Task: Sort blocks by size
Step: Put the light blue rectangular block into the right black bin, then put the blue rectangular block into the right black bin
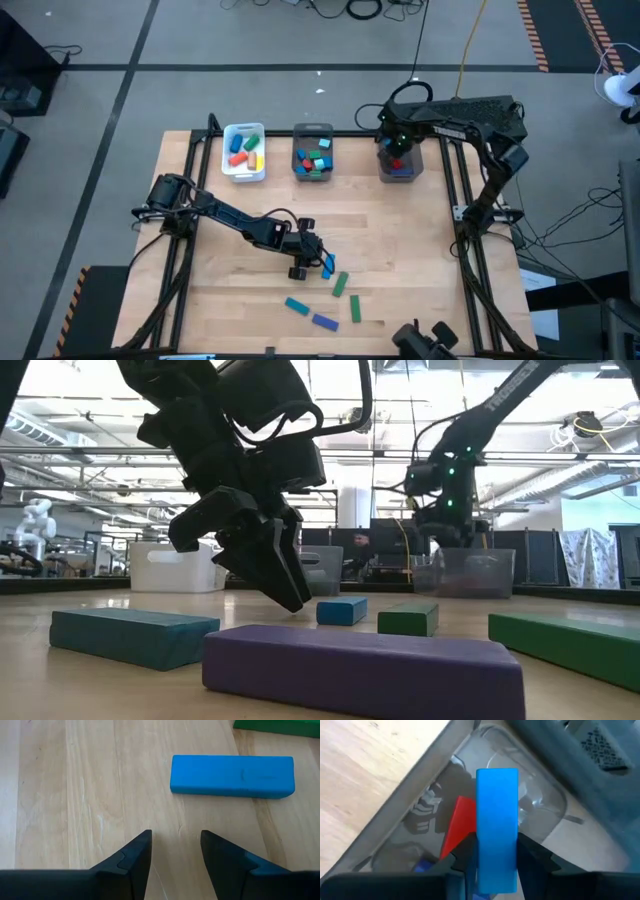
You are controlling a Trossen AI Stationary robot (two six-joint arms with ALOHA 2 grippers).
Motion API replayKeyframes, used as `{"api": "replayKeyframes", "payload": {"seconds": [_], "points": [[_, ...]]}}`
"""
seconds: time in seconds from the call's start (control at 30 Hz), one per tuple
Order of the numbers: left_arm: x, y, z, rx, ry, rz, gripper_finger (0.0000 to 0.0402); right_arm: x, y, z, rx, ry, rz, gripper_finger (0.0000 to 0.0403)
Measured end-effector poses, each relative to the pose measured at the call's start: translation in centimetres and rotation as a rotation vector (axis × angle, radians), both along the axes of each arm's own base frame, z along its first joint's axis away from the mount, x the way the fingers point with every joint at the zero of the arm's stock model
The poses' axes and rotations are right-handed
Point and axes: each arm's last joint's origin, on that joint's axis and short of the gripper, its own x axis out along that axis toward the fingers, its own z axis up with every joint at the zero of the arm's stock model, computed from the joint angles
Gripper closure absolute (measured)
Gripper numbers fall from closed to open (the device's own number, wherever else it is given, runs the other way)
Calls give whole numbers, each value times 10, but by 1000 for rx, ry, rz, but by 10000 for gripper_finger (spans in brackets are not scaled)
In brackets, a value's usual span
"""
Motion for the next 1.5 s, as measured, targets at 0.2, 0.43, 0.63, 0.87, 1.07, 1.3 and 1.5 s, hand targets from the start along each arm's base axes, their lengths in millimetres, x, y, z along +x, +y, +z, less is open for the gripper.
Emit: {"api": "replayKeyframes", "payload": {"seconds": [0.2, 0.43, 0.63, 0.87, 1.07, 1.3, 1.5], "points": [[0, 0, 0, 0, 0, 0, 228, 2, -6, -16, 30, 27, -10, 284], [0, 0, 0, 1, 0, 0, 228, 3, -7, -11, -10, 0, -8, 239], [0, 0, 0, 1, -1, -1, 228, -2, -2, 10, -49, -33, 1, 228], [1, 0, 0, 0, -7, 0, 228, -11, 21, 51, -107, -94, 29, 233], [2, 0, 2, -4, -27, -1, 228, -7, 57, 81, -143, -134, 162, 234], [3, 2, 2, 78, -48, 53, 228, 9, 100, 95, -153, -155, 350, 234], [2, 3, 2, 106, -41, 74, 228, 30, 137, 96, -129, -192, 525, 234]]}}
